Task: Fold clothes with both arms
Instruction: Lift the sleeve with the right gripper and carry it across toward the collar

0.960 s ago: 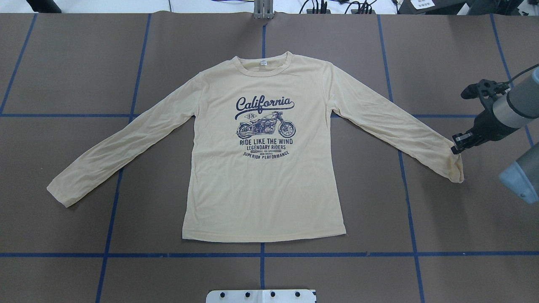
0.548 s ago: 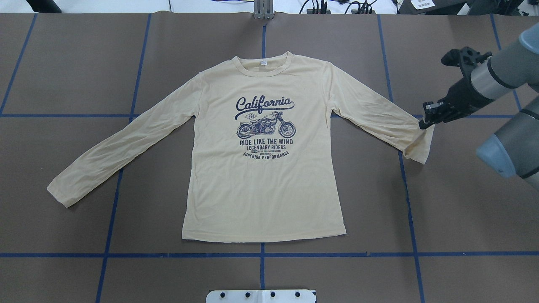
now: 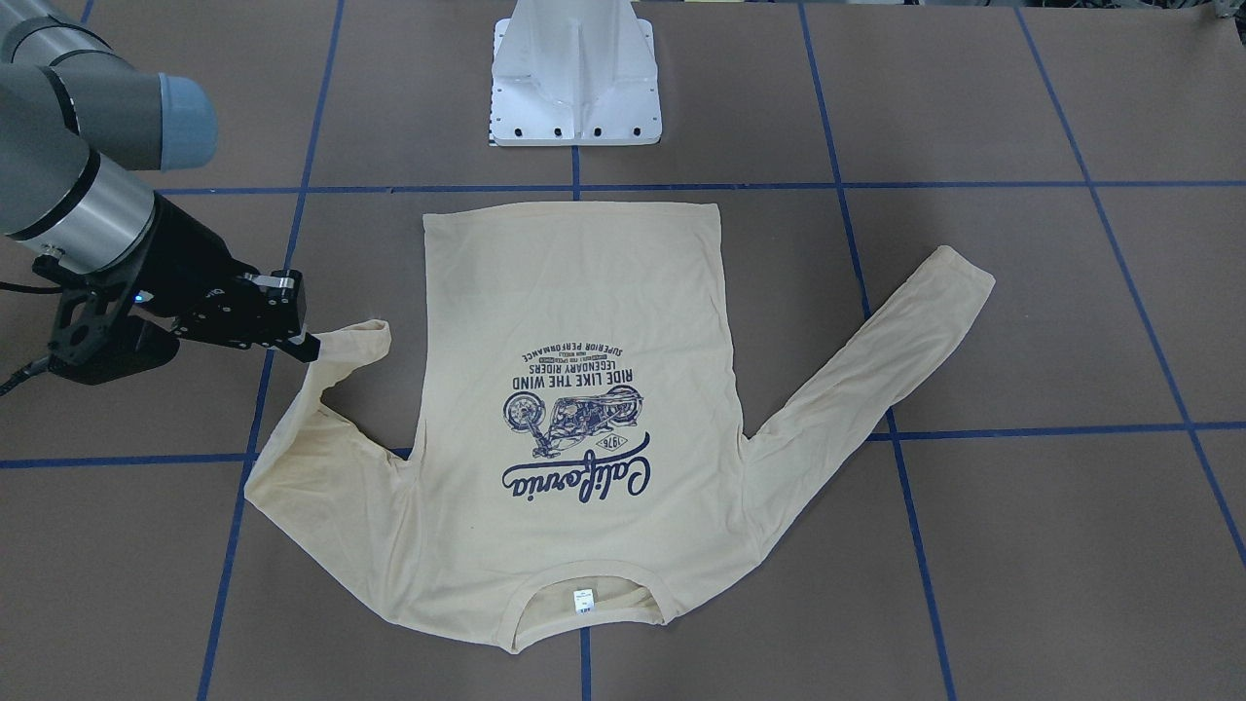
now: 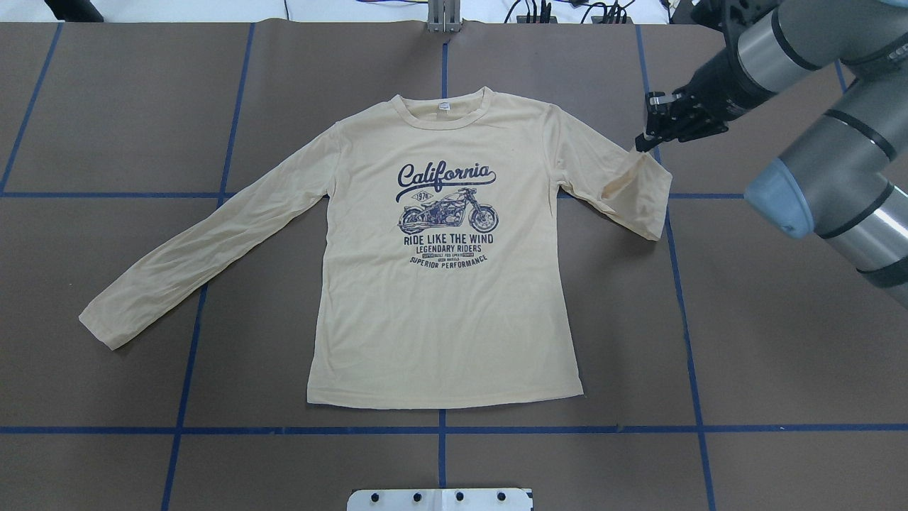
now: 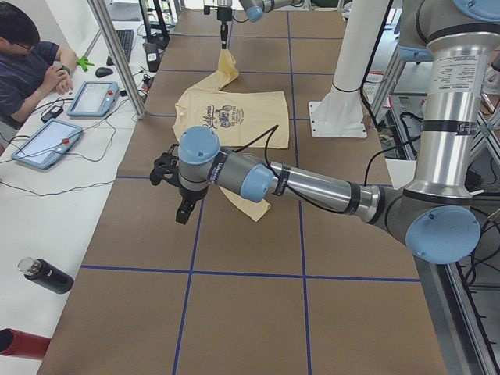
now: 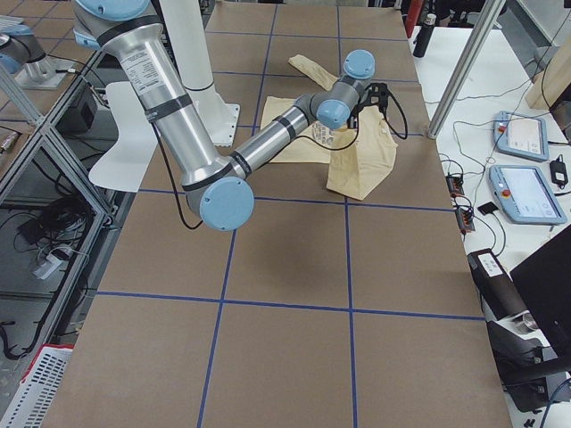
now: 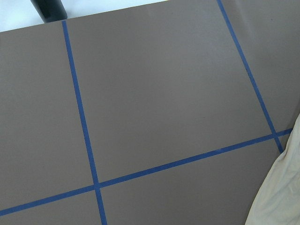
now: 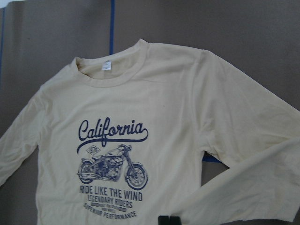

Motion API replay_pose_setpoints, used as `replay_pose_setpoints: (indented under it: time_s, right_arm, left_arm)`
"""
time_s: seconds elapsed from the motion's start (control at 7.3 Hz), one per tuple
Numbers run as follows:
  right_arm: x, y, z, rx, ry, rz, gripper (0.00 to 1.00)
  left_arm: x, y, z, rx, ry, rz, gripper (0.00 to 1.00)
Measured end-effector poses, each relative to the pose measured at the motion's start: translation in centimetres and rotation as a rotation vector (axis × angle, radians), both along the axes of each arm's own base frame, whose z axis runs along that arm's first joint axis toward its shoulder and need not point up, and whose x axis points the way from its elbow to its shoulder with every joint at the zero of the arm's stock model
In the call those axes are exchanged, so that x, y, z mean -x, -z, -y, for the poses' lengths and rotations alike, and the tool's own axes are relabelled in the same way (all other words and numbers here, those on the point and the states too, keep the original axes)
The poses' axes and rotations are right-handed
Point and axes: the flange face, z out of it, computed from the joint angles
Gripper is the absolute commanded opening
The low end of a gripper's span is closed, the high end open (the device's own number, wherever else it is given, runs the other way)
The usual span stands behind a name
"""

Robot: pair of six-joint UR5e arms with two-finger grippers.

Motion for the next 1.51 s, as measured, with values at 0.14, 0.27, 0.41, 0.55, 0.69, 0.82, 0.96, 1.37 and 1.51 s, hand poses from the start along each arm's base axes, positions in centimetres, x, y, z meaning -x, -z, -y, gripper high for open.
replay_pose_setpoints:
  time_s: [0.14, 0.27, 0.41, 0.55, 0.69, 0.82, 0.96, 1.37, 1.51]
  right_arm:
    - [1.1, 4.3, 1.8, -0.004, -0.017, 0.027, 0.0]
    - [3.0, 8.5, 4.4, -0.002, -0.029, 0.039, 0.0]
    - [5.9, 11.2, 6.9, 0.003, -0.036, 0.03, 0.0]
    - [10.2, 12.4, 8.7, -0.002, -0.045, 0.006, 0.0]
    - [14.3, 12.4, 9.3, -0.008, -0.052, -0.022, 0.0]
    - [17.6, 12.4, 9.2, -0.014, -0.058, -0.048, 0.0]
    - [20.1, 12.9, 9.1, -0.021, -0.064, -0.068, 0.0]
    - [25.0, 13.5, 9.0, -0.068, -0.095, -0.087, 0.0]
    - [25.8, 13.5, 8.8, -0.09, -0.107, -0.081, 0.89]
  left_arm:
    - [0.0, -0.3, 0.1, 0.004, 0.0, 0.0, 0.99]
    - [0.0, -0.4, 0.1, 0.009, 0.0, 0.0, 0.99]
    - [0.0, -0.7, 0.1, 0.015, 0.0, 0.001, 0.99]
    - [0.0, -1.3, 0.4, 0.024, 0.0, 0.0, 0.99]
    - [0.0, -1.8, 0.7, 0.034, 0.0, 0.0, 0.99]
    - [0.0, -2.2, 0.9, 0.042, -0.001, 0.001, 0.99]
    - [0.0, -2.5, 1.0, 0.047, -0.002, 0.001, 0.99]
    - [-0.1, -3.2, 1.3, 0.061, -0.004, 0.001, 0.99]
    - [-0.1, -3.5, 1.6, 0.065, -0.004, 0.001, 0.99]
